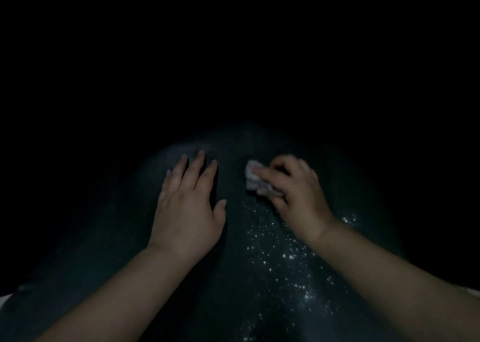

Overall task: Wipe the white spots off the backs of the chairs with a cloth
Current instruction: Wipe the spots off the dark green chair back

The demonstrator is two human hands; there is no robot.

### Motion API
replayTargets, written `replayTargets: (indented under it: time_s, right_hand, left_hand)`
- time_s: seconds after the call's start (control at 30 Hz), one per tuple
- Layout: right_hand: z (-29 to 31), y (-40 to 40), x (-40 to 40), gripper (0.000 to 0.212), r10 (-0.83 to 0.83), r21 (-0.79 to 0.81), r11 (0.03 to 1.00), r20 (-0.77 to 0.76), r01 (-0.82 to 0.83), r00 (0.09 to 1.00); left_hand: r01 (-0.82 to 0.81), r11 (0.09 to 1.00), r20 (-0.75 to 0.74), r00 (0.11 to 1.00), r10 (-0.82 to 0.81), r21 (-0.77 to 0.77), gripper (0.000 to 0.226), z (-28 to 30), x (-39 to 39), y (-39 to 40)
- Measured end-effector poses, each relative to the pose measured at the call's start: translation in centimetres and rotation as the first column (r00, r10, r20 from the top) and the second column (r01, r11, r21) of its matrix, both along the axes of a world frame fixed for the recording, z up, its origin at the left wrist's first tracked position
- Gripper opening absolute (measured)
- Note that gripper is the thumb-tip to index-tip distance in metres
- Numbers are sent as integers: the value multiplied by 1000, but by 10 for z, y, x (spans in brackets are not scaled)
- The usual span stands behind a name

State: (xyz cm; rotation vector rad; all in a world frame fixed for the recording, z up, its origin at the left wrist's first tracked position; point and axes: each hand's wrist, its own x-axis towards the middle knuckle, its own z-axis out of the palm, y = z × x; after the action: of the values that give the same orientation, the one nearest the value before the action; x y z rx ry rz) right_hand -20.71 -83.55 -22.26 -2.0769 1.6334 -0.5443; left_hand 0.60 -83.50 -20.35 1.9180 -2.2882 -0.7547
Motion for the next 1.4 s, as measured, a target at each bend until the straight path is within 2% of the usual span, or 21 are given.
replayTargets:
  time_s: [0.07, 0.17, 0.27, 0.43, 0.53, 0.67, 0.73, 0.8, 0.83, 0.87, 0.97, 1.03, 1.13, 1.17, 1.2, 1.27, 1.4]
  right_hand:
    - [5, 11, -6, 49, 43, 48, 998, 43, -45, 998]
    - [8, -20, -11, 40, -124, -6, 992, 75, 125, 989]
    - [3, -49, -12, 37, -226, -47, 973, 2, 226, 974]
    - [1, 4, -3, 34, -131, -21, 991, -3, 131, 991]
    - [6, 36, -7, 33, -64, 36, 997, 58, 62, 996]
    - [7, -5, -24, 31, -257, -99, 961, 14, 257, 966]
    - [-1, -22, -20, 33, -286, -101, 954, -31, 282, 958]
    - [-5, -12, -5, 26, -210, -105, 973, -50, 204, 976]
    - [-10, 1, 2, 20, -149, -90, 985, 11, 149, 989]
    - [-10, 20, 8, 18, -106, -93, 990, 6, 106, 994]
    - [0, 65, 12, 31, 136, -59, 989, 33, -134, 990]
    - [7, 57, 6, 34, 78, 28, 996, 128, -83, 989]
    - [9, 9, 8, 35, -159, -37, 985, 152, 166, 976]
    - [8, -6, 9, 38, -189, -30, 980, 132, 194, 973]
    - [6, -13, 12, 40, -187, -7, 982, 76, 188, 979]
    - [4, -3, 21, 42, -84, -15, 996, -31, 83, 996]
    - [5, 64, 21, 43, 197, 25, 980, -13, -197, 980]
  left_hand:
    - [15, 1000, 2, 1000, -16, 8, 69, 1, 3, -2]
    - [54, 998, 22, 998, -55, 20, 70, 2, 9, -3]
    - [65, 998, 25, 998, -66, 23, 70, 1, 12, -4]
    - [61, 998, 31, 998, -61, 28, 70, -1, 10, -2]
    - [61, 998, 24, 998, -61, 27, 71, 0, 12, -3]
    - [103, 994, 44, 994, -104, 21, 71, 1, 16, -2]
    - [113, 993, 51, 992, -114, 25, 70, 0, 17, 0]
    - [101, 994, 58, 993, -103, 30, 69, 0, 17, 6]
    - [91, 995, 58, 994, -93, 34, 69, 0, 16, 9]
    - [82, 996, 56, 995, -84, 35, 70, 0, 15, 13]
    - [76, 996, 44, 996, -77, 36, 70, 1, 14, 29]
    - [77, 996, 30, 996, -79, 45, 70, 2, 14, 42]
    - [70, 996, 13, 997, -71, 56, 69, 3, 15, 59]
    - [66, 996, 9, 998, -66, 56, 69, 3, 15, 63]
    - [61, 997, 8, 998, -62, 55, 69, 2, 14, 66]
    - [50, 997, 5, 999, -51, 50, 69, 1, 13, 71]
    - [39, 999, -2, 999, -39, 35, 69, -1, 13, 80]
